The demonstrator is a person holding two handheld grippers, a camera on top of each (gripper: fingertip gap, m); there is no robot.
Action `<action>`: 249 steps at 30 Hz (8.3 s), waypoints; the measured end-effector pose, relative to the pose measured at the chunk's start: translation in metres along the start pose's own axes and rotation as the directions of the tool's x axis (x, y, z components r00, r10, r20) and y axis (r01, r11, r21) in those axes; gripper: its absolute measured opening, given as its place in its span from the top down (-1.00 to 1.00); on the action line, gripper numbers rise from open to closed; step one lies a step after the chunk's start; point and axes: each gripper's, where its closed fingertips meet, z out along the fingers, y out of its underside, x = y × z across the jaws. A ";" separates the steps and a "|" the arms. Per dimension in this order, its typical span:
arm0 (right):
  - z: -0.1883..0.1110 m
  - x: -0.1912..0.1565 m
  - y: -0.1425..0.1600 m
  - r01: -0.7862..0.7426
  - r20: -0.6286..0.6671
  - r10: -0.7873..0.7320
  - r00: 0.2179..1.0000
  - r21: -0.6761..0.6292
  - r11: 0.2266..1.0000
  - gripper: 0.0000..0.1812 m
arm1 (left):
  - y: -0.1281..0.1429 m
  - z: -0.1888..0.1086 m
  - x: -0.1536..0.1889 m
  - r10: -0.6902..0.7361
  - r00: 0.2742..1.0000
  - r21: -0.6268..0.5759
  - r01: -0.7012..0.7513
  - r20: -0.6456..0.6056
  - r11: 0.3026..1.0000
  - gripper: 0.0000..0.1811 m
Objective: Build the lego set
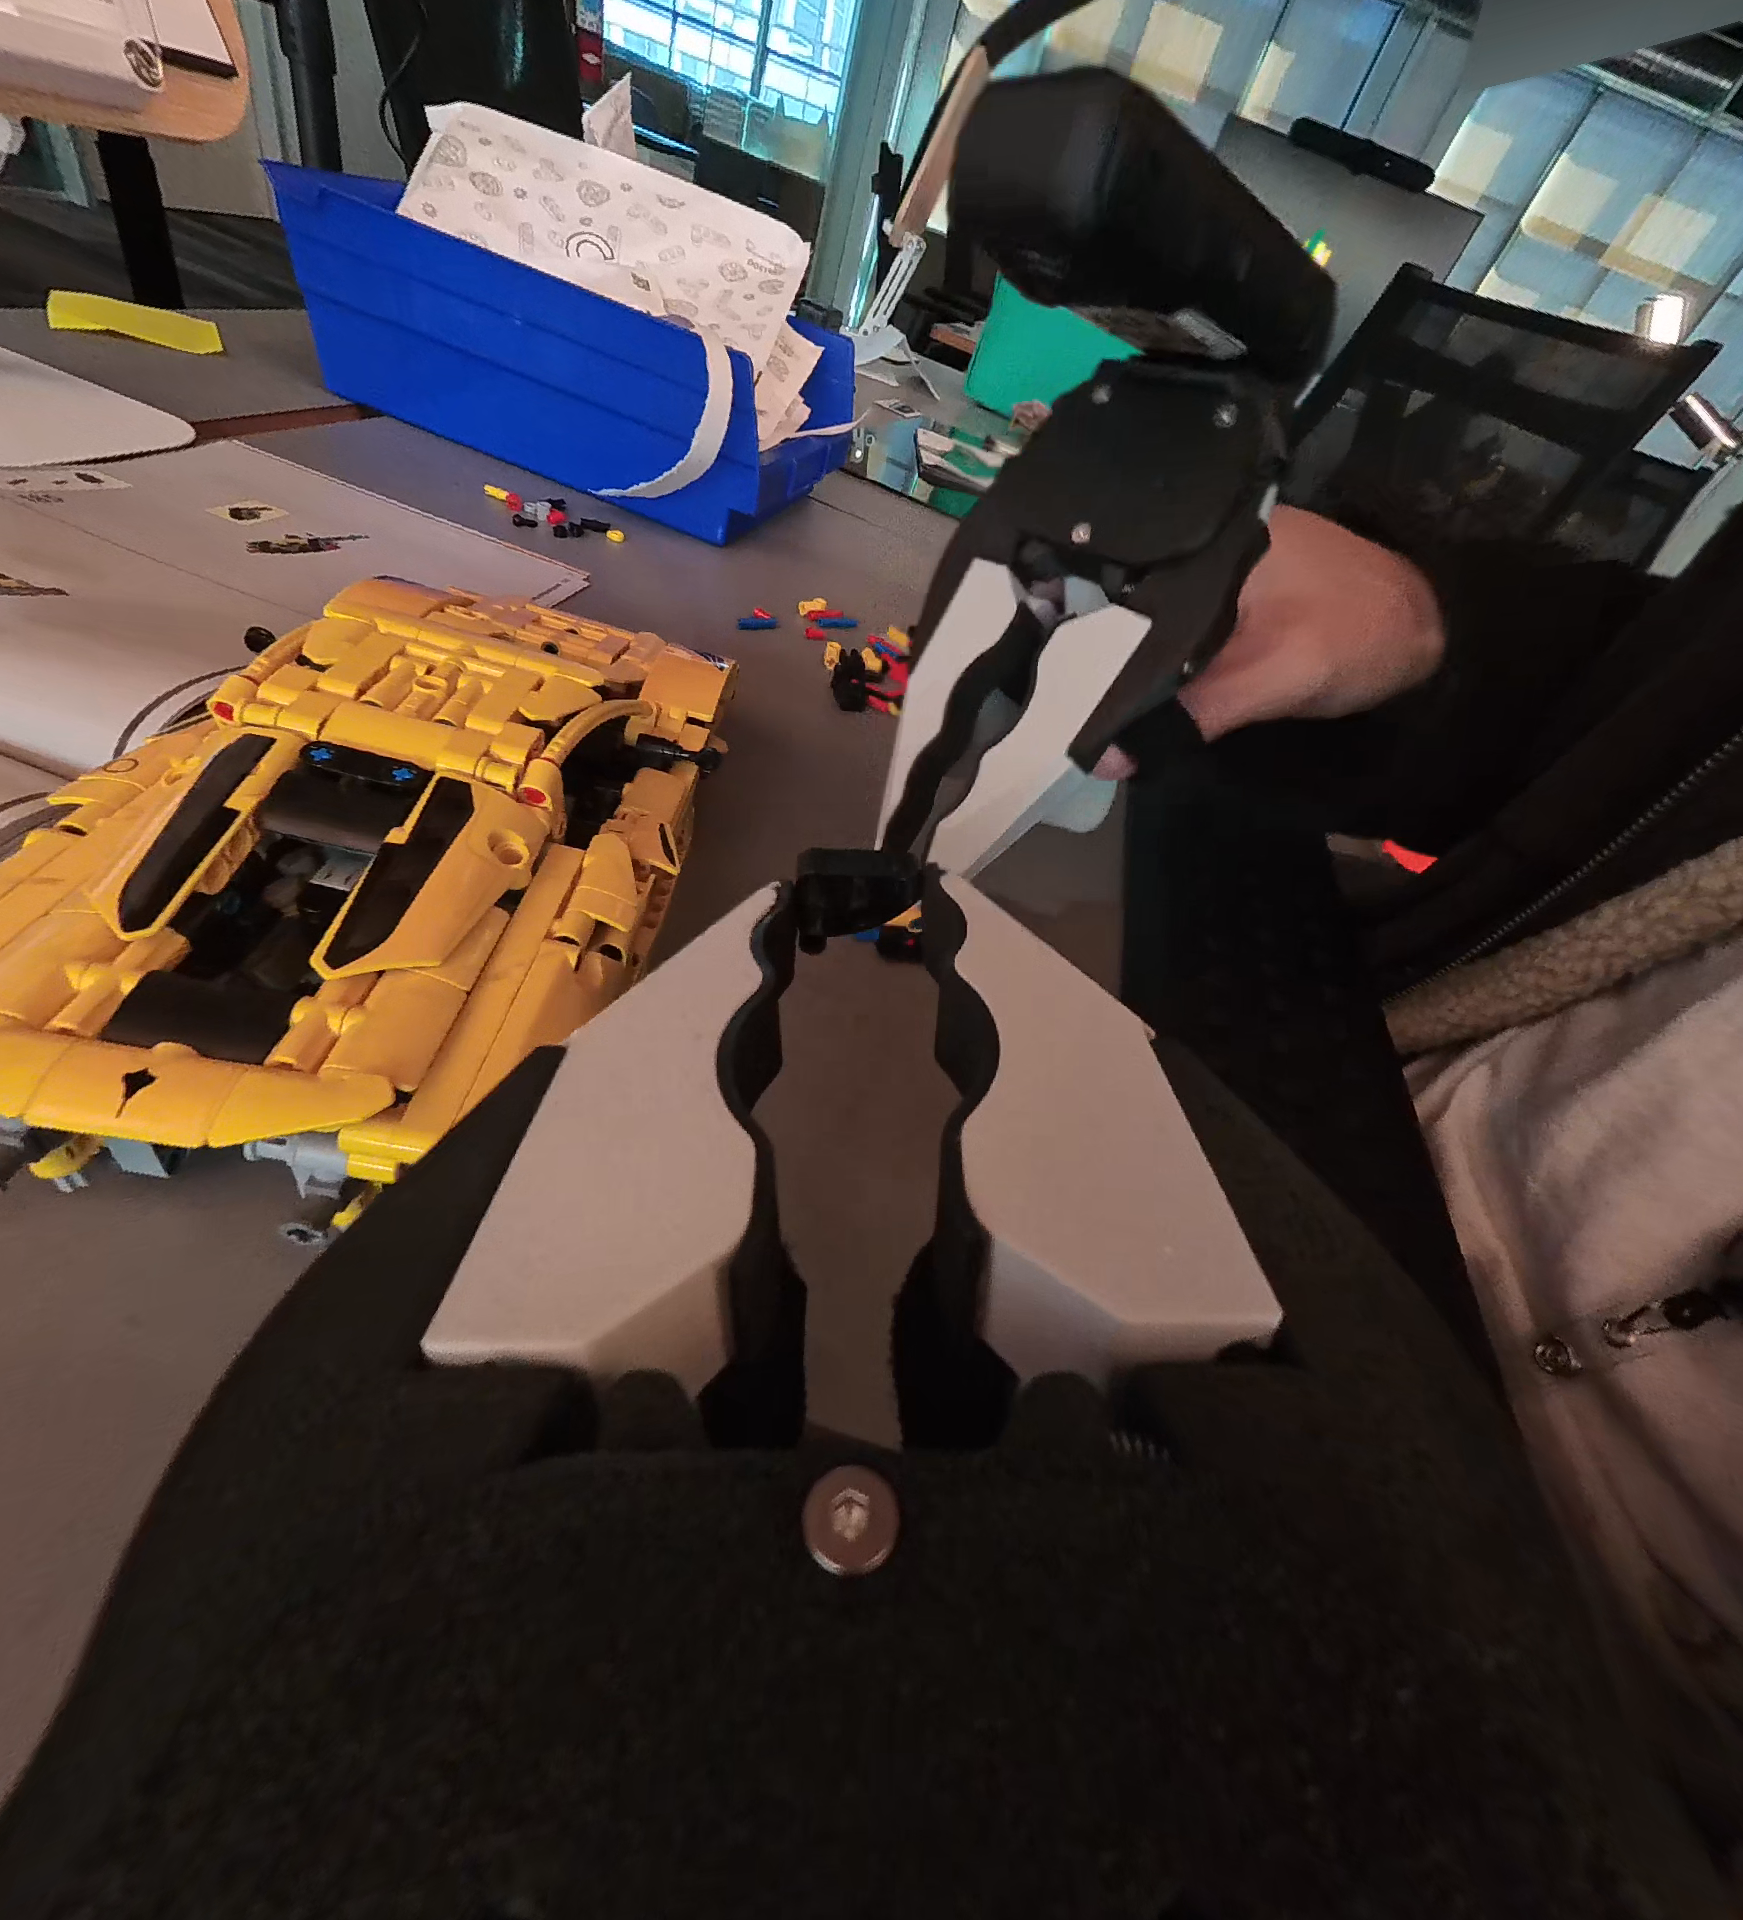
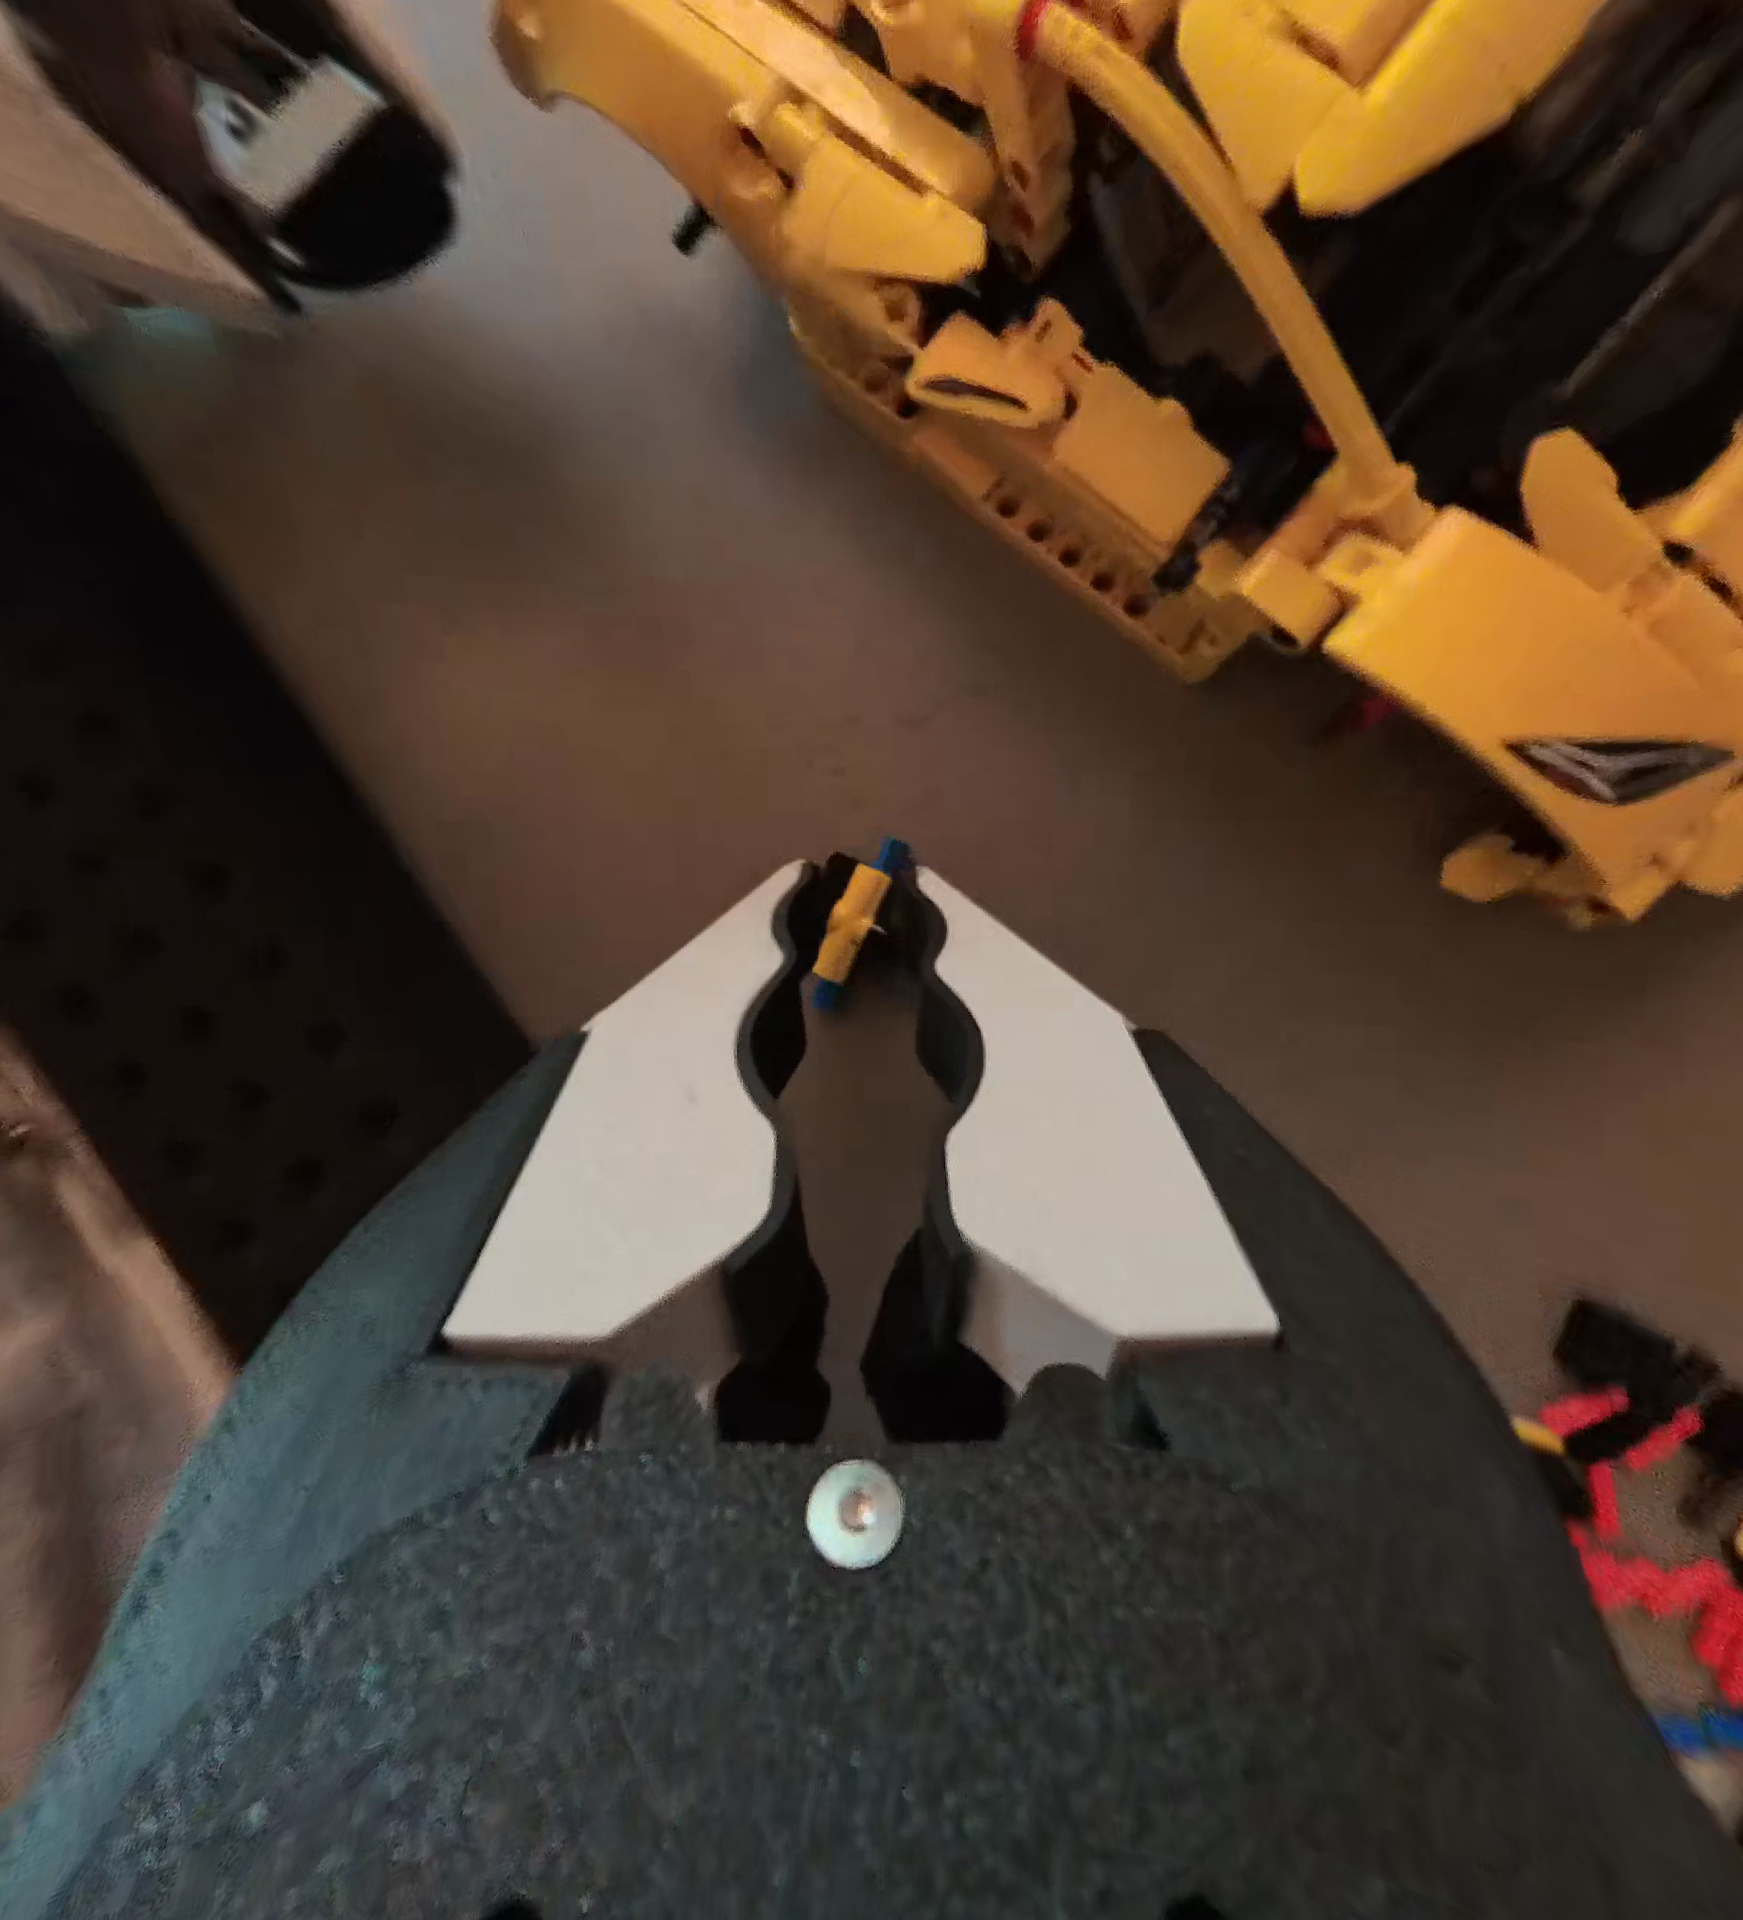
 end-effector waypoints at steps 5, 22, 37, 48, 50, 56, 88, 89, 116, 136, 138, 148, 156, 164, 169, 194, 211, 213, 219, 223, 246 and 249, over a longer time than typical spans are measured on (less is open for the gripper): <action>0.016 0.003 0.007 -0.031 -0.107 0.030 0.994 -0.013 0.999 0.88 | 0.001 0.001 0.003 0.003 1.000 -0.005 -0.003 -0.011 1.000 0.74; 0.003 -0.015 0.009 0.286 0.164 -0.275 0.947 -0.046 0.957 0.93 | 0.001 0.001 0.004 0.015 1.000 -0.009 -0.015 -0.008 1.000 0.74; -0.027 -0.059 -0.048 0.597 0.135 -0.652 0.746 0.300 0.744 0.93 | 0.010 0.013 0.036 0.287 0.955 -0.008 -0.288 -0.074 0.957 0.74; -0.032 -0.067 -0.060 0.639 0.114 -0.687 0.718 0.285 0.715 0.93 | 0.002 0.011 0.036 0.351 0.936 0.045 -0.349 -0.039 0.936 0.74; -0.032 -0.066 -0.061 0.663 0.093 -0.701 0.707 0.258 0.703 0.93 | 0.001 0.010 0.035 0.362 0.932 0.046 -0.360 -0.028 0.932 0.74; -0.036 -0.067 -0.066 0.657 0.089 -0.696 0.713 0.264 0.706 0.93 | -0.006 0.006 0.035 0.343 0.939 0.080 -0.340 -0.028 0.937 0.74; -0.027 -0.064 -0.054 0.591 0.170 -0.655 0.736 0.311 0.745 0.94 | 0.008 0.016 0.042 0.430 0.902 0.022 -0.429 -0.048 0.903 0.75; -0.026 -0.064 -0.053 0.560 0.196 -0.636 0.746 0.331 0.759 0.94 | 0.008 0.017 0.042 0.424 0.904 0.021 -0.423 -0.053 0.906 0.75; -0.066 -0.076 -0.097 -0.409 0.761 -0.306 0.573 0.588 0.697 0.95 | -0.046 0.001 0.036 -0.028 0.977 0.239 0.080 -0.211 0.968 0.88; -0.025 -0.061 -0.042 0.040 0.550 -0.238 0.800 0.348 0.937 0.93 | 0.019 0.026 0.036 0.195 0.976 -0.097 -0.204 -0.095 0.974 0.95; -0.017 -0.060 -0.035 0.034 0.544 -0.215 0.811 0.323 0.946 0.93 | 0.021 0.025 0.032 0.201 0.977 -0.123 -0.208 -0.066 0.970 0.95; -0.060 -0.062 -0.080 -0.348 0.716 -0.212 0.665 0.549 0.760 0.94 | -0.008 0.004 0.031 -0.035 0.999 0.069 0.037 -0.030 0.997 0.67; -0.056 -0.079 -0.088 -0.283 0.667 -0.299 0.682 0.618 0.733 0.94 | -0.019 0.001 0.039 -0.091 0.992 0.123 0.101 -0.082 0.987 0.74; -0.021 -0.052 -0.074 -0.026 0.495 -0.341 0.800 0.596 0.803 0.71 | 0.016 -0.029 0.012 0.033 0.996 -0.099 -0.025 0.086 0.995 0.74; 0.028 -0.043 -0.066 0.464 0.194 -0.579 0.792 0.424 0.778 0.64 | 0.029 -0.037 -0.012 0.055 0.977 -0.133 -0.028 0.205 0.991 0.74; 0.052 -0.030 -0.063 0.547 0.073 -0.585 0.808 0.277 0.790 0.64 | 0.021 -0.040 -0.019 0.141 0.956 -0.090 -0.122 0.258 0.988 0.74; 0.052 -0.041 -0.060 0.502 0.160 -0.568 0.807 0.321 0.803 0.65 | 0.023 -0.040 -0.021 0.140 0.954 -0.102 -0.117 0.267 0.988 0.74; 0.053 -0.044 -0.056 0.482 0.190 -0.544 0.817 0.292 0.826 0.68 | 0.023 -0.040 -0.021 0.140 0.953 -0.103 -0.117 0.269 0.988 0.74; 0.043 -0.055 -0.052 0.432 0.239 -0.507 0.828 0.303 0.849 0.72 | 0.024 -0.040 -0.020 0.139 0.954 -0.104 -0.115 0.264 0.988 0.74; 0.044 -0.051 -0.056 0.455 0.172 -0.517 0.839 0.301 0.838 0.80 | 0.024 -0.040 -0.020 0.142 0.954 -0.106 -0.118 0.264 0.987 0.74; 0.040 -0.073 -0.047 0.346 0.366 -0.433 0.824 0.281 0.895 0.81 | 0.022 -0.041 -0.021 0.142 0.952 -0.097 -0.120 0.271 0.988 0.74; 0.035 -0.071 -0.049 0.331 0.360 -0.440 0.823 0.326 0.886 0.79 | 0.022 -0.041 -0.021 0.143 0.952 -0.098 -0.121 0.270 0.988 0.74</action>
